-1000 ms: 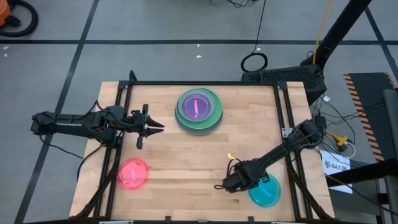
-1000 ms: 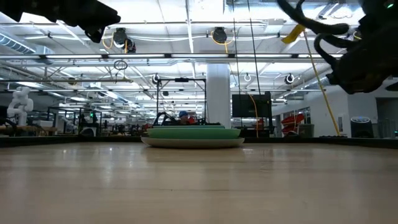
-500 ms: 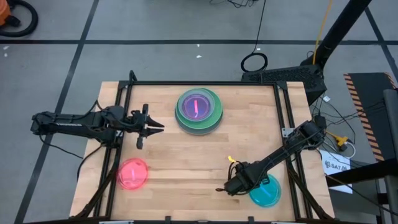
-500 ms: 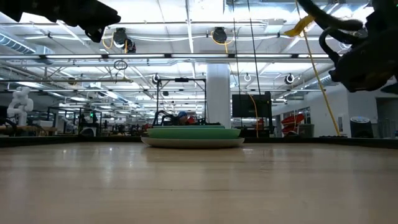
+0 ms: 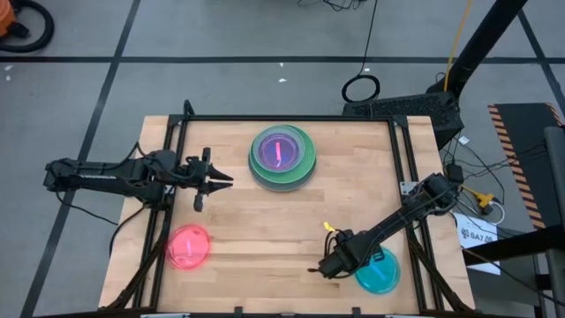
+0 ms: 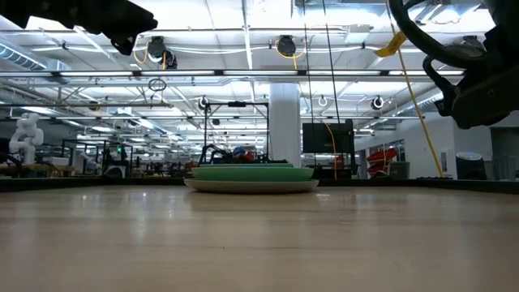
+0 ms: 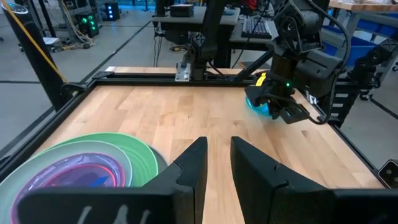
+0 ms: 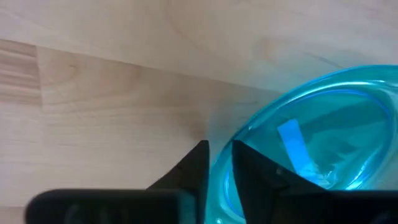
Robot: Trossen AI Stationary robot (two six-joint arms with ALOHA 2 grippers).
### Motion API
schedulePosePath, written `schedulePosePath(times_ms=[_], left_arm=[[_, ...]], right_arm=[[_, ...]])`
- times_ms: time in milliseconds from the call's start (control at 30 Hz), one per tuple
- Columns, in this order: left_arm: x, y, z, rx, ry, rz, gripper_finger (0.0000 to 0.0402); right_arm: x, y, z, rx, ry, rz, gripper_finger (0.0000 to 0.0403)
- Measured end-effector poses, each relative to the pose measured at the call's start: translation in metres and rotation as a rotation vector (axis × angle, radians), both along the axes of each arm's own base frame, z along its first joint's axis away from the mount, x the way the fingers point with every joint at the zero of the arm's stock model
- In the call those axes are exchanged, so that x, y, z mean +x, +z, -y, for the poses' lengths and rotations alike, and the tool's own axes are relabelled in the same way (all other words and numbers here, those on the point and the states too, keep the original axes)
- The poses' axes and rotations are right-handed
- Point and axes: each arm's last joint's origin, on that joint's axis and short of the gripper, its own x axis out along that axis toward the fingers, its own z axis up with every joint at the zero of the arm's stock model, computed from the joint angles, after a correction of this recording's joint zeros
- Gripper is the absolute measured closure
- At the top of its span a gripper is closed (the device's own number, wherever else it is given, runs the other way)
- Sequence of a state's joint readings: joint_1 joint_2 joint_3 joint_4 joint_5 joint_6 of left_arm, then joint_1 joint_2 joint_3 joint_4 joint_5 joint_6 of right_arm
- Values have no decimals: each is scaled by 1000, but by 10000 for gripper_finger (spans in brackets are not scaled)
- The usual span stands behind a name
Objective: Stack plastic plates
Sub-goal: Stack the blue plate on the pink plate
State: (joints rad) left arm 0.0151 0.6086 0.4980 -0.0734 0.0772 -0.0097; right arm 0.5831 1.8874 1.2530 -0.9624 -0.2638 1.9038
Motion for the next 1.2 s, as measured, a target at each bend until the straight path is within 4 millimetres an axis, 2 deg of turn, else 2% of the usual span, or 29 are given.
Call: schedulePosePath(times_ms=[200,367,600,733,900,1067,1200], left_arm=[[0,0,0,4,-1,5,325],[0,2,0,1,0,25,325],[0,2,0,10,5,26,325],[1,3,-1,27,13,35,325],[1,3,-1,37,14,38,325],[1,4,-1,71,38,45,325],[1,3,-2,79,42,37,325]], right_arm=[[0,0,0,11,54,9,396],[3,4,2,23,112,22,396],[21,36,8,-64,254,94,401],[36,58,17,-186,398,189,402],[52,81,38,-323,649,230,402],[62,100,70,-474,909,139,402],[73,105,100,-489,1172,47,402]])
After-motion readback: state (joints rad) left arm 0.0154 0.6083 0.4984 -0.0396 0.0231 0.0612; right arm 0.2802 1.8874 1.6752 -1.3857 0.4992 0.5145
